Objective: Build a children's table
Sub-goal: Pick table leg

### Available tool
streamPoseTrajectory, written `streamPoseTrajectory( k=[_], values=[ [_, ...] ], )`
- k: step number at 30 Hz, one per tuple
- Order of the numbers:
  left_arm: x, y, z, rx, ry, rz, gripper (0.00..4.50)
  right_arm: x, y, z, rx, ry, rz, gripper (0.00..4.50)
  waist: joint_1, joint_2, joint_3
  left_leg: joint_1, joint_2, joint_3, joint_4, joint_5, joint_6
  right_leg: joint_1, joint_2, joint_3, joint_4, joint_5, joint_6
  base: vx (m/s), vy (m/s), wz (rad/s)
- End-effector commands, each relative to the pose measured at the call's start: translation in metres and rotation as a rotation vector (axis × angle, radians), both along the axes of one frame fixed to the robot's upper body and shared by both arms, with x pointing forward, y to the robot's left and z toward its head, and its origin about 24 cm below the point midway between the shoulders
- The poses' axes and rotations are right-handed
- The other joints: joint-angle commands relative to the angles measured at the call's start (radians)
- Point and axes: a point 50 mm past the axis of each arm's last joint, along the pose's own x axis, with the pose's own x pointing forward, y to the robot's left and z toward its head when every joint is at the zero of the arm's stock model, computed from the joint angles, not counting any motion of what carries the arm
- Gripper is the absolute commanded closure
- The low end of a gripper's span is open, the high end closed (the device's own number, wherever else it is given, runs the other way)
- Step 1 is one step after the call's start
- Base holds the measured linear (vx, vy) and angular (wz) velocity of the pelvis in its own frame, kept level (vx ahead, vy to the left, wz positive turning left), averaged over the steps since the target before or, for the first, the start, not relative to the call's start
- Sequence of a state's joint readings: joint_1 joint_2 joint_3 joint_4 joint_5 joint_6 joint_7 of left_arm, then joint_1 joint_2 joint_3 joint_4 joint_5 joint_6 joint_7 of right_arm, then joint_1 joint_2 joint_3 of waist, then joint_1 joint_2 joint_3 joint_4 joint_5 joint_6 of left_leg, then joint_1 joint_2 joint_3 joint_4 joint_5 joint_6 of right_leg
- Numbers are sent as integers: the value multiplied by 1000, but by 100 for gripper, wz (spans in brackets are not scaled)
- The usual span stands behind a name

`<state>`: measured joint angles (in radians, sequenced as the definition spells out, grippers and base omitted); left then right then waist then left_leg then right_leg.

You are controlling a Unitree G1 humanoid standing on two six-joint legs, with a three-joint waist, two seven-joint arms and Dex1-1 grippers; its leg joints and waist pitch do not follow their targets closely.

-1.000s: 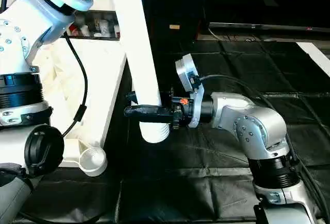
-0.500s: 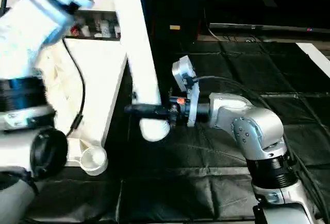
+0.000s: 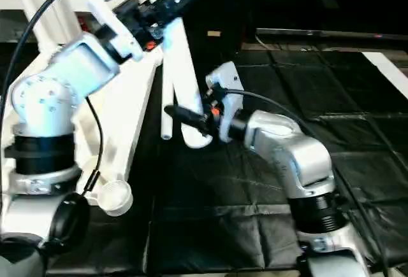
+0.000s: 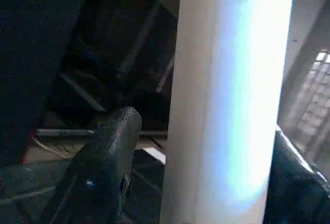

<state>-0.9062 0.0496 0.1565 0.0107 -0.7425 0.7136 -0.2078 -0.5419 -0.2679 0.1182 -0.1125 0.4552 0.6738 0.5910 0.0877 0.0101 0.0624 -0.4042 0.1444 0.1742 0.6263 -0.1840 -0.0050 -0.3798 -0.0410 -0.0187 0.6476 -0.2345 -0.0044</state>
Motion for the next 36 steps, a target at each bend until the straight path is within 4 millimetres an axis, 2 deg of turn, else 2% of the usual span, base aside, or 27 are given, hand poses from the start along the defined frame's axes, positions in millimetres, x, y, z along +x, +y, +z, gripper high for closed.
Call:
streamPoseTrajectory(
  k=[1, 12, 24, 25, 27, 31, 32, 36],
  values=[
    [2, -6, -3, -31, 52, 57, 151, -2, 9, 12, 5, -94, -5, 255, -4, -4, -74, 30, 79, -31, -66, -77, -21, 47, -99, 45, -72, 40, -237, 0, 0, 0],
    [-2, -18, -5, -50, 71, 112, 241, 3, 15, 15, 41, -146, -79, 255, -4, -2, -73, 29, 79, -35, -68, -86, -7, 45, -98, 45, -75, 36, -225, 0, 0, 0],
    [0, -14, -5, -63, 81, 137, 252, 4, 14, 16, 68, -122, -73, 255, -4, 1, -72, 30, 78, -36, -70, -98, -17, 46, -99, 45, -75, 40, -221, 0, 0, 0],
    [1, -13, -5, -63, 81, 138, 252, 5, 14, 15, 83, -96, -71, 220, -5, 0, -72, 30, 78, -36, -69, -98, -17, 45, -98, 45, -75, 40, -221, 0, 0, 0],
    [2, -12, -5, -61, 80, 141, 252, 7, 11, 15, 82, -81, -93, 185, -4, -1, -72, 30, 78, -35, -70, -100, -16, 46, -99, 46, -76, 34, -221, 0, 0, 0],
    [5, -6, -4, -32, 53, 155, 260, 4, 9, 18, 116, -66, -24, 165, -5, 0, -71, 32, 79, -37, -72, -116, -15, 44, -99, 45, -79, 2, -210, 0, 0, 0],
    [5, -5, -3, -28, 49, 156, 270, 4, 9, 18, 116, -68, -19, 144, -5, -2, -72, 31, 80, -37, -72, -103, -18, 44, -98, 45, -77, 19, -210, 0, 0, 0],
    [7, 1, -1, 14, 17, 145, 274, 5, 1, 25, 133, -71, -8, 110, -3, 1, -73, 31, 79, -36, -71, -93, -14, 43, -98, 44, -74, 43, -216, 0, 0, 0]
  ],
)
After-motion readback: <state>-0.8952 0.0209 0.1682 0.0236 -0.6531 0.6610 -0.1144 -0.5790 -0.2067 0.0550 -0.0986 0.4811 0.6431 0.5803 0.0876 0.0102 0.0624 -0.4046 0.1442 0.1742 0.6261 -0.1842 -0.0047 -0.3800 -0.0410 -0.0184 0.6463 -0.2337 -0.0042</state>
